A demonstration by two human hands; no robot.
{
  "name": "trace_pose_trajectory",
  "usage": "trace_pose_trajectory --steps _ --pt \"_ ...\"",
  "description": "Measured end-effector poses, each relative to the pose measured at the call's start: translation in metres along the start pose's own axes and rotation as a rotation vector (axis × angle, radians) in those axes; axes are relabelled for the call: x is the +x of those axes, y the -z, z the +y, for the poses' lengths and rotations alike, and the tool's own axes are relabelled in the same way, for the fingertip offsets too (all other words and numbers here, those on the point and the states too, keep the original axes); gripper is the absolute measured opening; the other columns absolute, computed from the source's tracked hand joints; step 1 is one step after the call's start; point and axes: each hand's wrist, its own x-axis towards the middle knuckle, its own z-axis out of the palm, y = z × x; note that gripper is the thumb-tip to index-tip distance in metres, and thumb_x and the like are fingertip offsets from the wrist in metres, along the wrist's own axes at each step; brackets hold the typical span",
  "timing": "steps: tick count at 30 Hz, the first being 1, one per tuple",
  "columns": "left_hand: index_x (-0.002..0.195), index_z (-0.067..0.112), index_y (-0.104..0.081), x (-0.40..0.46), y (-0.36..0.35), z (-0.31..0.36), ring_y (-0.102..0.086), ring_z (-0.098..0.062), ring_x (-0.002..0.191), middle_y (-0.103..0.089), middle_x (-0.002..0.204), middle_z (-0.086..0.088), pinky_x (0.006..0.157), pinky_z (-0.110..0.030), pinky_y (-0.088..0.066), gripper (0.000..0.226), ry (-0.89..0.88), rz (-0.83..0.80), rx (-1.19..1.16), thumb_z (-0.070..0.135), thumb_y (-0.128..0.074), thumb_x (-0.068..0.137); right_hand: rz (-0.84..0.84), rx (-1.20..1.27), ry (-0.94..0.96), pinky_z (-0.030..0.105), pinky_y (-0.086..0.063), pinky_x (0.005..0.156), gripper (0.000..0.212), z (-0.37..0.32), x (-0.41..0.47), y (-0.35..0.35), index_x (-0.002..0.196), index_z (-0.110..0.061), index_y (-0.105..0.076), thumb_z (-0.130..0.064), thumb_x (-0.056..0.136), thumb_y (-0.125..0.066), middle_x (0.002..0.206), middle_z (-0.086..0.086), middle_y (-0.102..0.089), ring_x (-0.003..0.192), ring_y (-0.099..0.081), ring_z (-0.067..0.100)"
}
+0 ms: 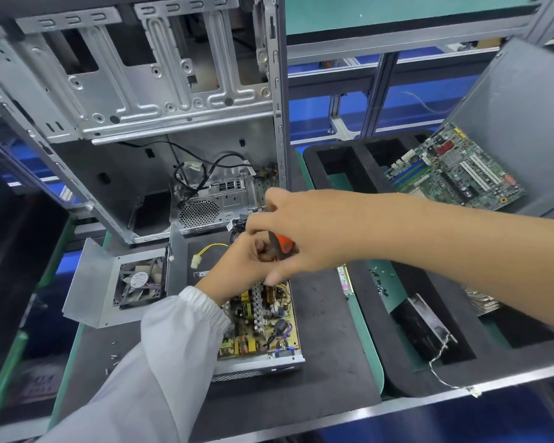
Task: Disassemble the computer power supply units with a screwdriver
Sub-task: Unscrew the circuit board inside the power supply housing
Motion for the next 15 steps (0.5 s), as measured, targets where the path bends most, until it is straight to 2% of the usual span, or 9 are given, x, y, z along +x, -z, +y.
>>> trace_pose_trajectory --steps 1,2,3,5,9,10,12,13,15 --pt "0.081 0.004 -0.068 0.000 0.002 0.002 -0.060 0.001 0.070 -0.069 0.071 0.012 0.068 -0.015 -0.047 0.012 0.021 -0.018 0.011 0.002 -0.078 0.075 0.055 -0.095 -0.082 0.030 -0.032 0.053 0.052 -0.003 0.001 -0.001 0.116 -0.022 -0.045 -0.064 0.086 -0.051 0.086 0.006 -0.037 0.065 -0.044 0.020" --pt "0.080 0.001 -0.069 0.000 0.002 0.002 -0.054 0.001 0.062 -0.064 0.064 0.014 0.063 -0.014 -0.043 0.012 0.031 -0.031 0.012 0.006 -0.080 0.077 0.112 -0.195 -0.143 0.030 -0.028 0.049 0.044 -0.007 0.003 -0.001 0.109 -0.019 -0.048 -0.059 0.091 -0.047 0.078 0.008 -0.038 0.062 -0.044 0.020" --pt "0.078 0.008 -0.071 0.000 0.003 0.002 -0.044 0.004 0.054 -0.057 0.056 0.018 0.058 -0.011 -0.037 0.008 0.028 -0.041 0.013 0.006 -0.079 0.078 0.143 -0.256 -0.168 0.029 -0.026 0.047 0.033 -0.009 0.005 -0.002 0.107 -0.017 -0.052 -0.048 0.097 -0.046 0.078 0.009 -0.042 0.061 -0.044 0.020" --pt "0.069 0.030 -0.070 0.001 0.001 0.002 -0.031 0.000 0.048 -0.050 0.049 0.020 0.054 -0.012 -0.031 0.032 0.022 -0.043 0.002 0.000 -0.076 0.080 0.102 -0.205 -0.142 0.028 -0.024 0.045 0.019 -0.010 0.007 -0.004 0.111 -0.015 -0.052 -0.028 0.099 -0.047 0.085 0.011 -0.046 0.060 -0.037 0.020" --pt "0.077 0.027 -0.056 0.001 -0.002 0.003 -0.053 0.011 0.056 -0.059 0.057 0.025 0.058 -0.005 -0.041 0.043 0.013 -0.020 -0.041 -0.014 -0.070 0.078 -0.113 0.073 0.024 0.034 -0.043 0.058 0.038 -0.002 0.000 0.006 0.120 -0.025 -0.039 -0.021 0.089 -0.060 0.111 0.004 -0.035 0.084 -0.047 0.023" --pt "0.077 0.026 -0.057 0.001 -0.001 0.002 -0.054 0.011 0.058 -0.061 0.059 0.024 0.058 -0.005 -0.042 0.041 0.014 -0.027 -0.037 -0.012 -0.071 0.078 -0.096 0.078 -0.001 0.036 -0.044 0.059 0.045 -0.002 -0.001 0.008 0.121 -0.025 -0.037 -0.031 0.087 -0.065 0.109 0.004 -0.035 0.079 -0.049 0.023" --pt "0.067 0.029 -0.058 0.001 0.000 0.003 -0.047 0.007 0.052 -0.055 0.053 0.021 0.057 -0.008 -0.039 0.040 0.029 -0.043 -0.021 -0.005 -0.075 0.079 -0.021 -0.028 -0.112 0.032 -0.039 0.053 0.056 -0.007 0.001 0.009 0.114 -0.018 -0.038 -0.055 0.082 -0.064 0.086 0.004 -0.033 0.065 -0.047 0.020" --pt "0.062 0.029 -0.056 0.001 0.001 0.003 -0.043 0.005 0.050 -0.052 0.051 0.020 0.056 -0.010 -0.037 0.040 0.045 -0.050 -0.018 -0.001 -0.077 0.079 0.030 -0.111 -0.147 0.031 -0.037 0.053 0.047 -0.011 0.002 0.009 0.106 -0.016 -0.040 -0.055 0.087 -0.059 0.075 0.002 -0.029 0.067 -0.050 0.020" --pt "0.059 0.027 -0.059 0.001 0.002 0.003 -0.042 0.003 0.050 -0.050 0.051 0.019 0.058 -0.013 -0.037 0.037 0.050 -0.060 0.004 0.003 -0.079 0.078 0.104 -0.225 -0.131 0.032 -0.037 0.058 0.017 -0.016 0.005 0.004 0.102 -0.016 -0.051 -0.032 0.098 -0.048 0.068 0.000 -0.023 0.082 -0.058 0.025"
